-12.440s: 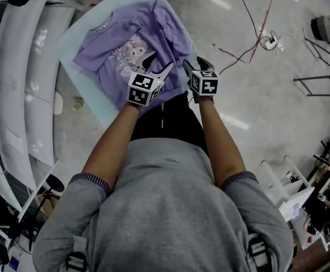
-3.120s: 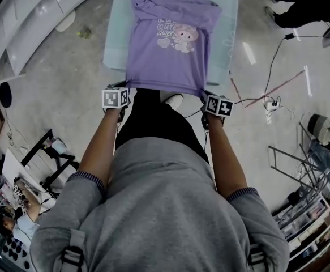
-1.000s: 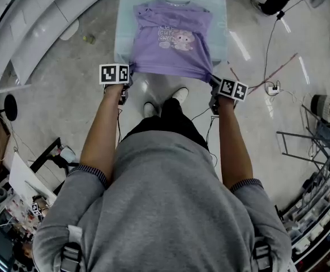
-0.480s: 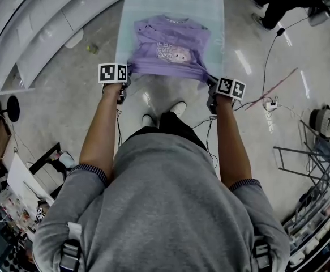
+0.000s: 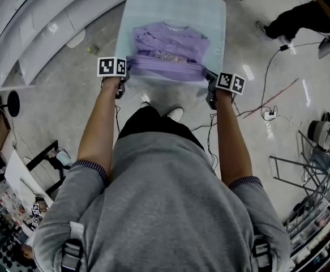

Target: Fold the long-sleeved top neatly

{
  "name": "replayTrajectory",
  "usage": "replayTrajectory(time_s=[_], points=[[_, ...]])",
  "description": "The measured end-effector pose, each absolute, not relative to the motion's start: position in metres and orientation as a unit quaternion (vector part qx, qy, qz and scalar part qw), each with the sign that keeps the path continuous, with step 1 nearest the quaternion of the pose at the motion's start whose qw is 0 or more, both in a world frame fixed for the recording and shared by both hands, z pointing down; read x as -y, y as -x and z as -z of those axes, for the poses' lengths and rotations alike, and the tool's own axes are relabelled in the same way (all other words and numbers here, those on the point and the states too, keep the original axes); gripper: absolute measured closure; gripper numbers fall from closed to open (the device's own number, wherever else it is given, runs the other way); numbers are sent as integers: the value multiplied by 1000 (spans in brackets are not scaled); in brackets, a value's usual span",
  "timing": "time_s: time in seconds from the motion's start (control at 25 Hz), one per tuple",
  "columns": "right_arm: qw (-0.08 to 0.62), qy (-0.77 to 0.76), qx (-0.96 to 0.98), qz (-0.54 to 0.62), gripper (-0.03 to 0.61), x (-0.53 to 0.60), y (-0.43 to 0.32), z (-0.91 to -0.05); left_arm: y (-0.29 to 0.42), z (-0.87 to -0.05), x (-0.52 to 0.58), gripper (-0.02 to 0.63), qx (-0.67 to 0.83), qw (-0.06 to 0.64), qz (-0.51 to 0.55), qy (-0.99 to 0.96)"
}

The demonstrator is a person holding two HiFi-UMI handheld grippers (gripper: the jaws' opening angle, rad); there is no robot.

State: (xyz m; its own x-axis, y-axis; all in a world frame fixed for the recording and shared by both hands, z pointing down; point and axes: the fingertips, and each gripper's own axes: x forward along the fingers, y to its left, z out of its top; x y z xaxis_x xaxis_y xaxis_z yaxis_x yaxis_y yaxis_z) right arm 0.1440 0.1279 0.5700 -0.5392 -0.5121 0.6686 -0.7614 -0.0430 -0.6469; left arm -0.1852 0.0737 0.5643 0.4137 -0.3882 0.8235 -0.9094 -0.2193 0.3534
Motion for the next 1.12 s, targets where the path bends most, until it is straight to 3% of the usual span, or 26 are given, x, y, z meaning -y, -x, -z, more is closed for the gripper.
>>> replayTrajectory(time_s=[1.12], points=[[109,-483,595,-633,545,8,-164,-638,141,-638,92,572,375,474,-373,-704]])
